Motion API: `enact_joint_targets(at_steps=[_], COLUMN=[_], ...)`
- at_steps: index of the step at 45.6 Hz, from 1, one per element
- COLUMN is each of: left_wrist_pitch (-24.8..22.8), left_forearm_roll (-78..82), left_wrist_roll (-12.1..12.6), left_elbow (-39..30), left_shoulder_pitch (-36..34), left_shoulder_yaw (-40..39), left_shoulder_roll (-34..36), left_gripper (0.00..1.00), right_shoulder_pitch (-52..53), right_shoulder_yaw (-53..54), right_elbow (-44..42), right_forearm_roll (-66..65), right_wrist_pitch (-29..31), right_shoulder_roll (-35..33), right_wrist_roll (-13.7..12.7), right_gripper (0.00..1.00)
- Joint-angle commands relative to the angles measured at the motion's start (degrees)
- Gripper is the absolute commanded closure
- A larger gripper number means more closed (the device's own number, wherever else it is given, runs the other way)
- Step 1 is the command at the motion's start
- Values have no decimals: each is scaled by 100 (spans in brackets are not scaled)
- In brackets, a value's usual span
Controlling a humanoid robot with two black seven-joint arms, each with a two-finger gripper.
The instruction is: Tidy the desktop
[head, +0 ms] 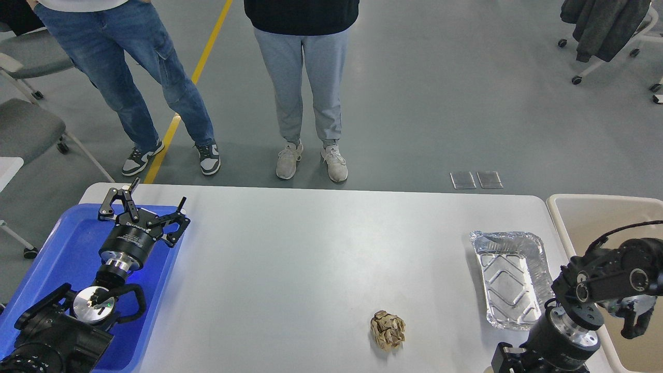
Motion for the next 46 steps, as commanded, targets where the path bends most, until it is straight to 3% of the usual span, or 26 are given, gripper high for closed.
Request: enact_joint_targets(at_steps=[1,4,34,46], left_wrist_pitch=[0,0,0,0], left_forearm_roll=[0,0,0,0], left_wrist_roll=[0,0,0,0], left_elbow=[0,0,0,0], left_shoulder_pitch=[-9,0,0,0], left_shoulder_yaw=[0,0,0,0], left_shoulder_roll=[0,0,0,0], left_gripper=[0,0,0,0], right_shoulder_pitch=[-4,-13,206,1550], right_shoulder_yaw=[-31,-31,-22,-522], right_elbow=[1,10,36,72], right_forearm_roll=[48,48,408,417], right_wrist_pitch=[46,54,265,1425], right_shoulder_roll=[-9,-9,-71,-290], right_wrist_roll=[-88,-132,-194,-194], right_gripper=[92,100,100,100])
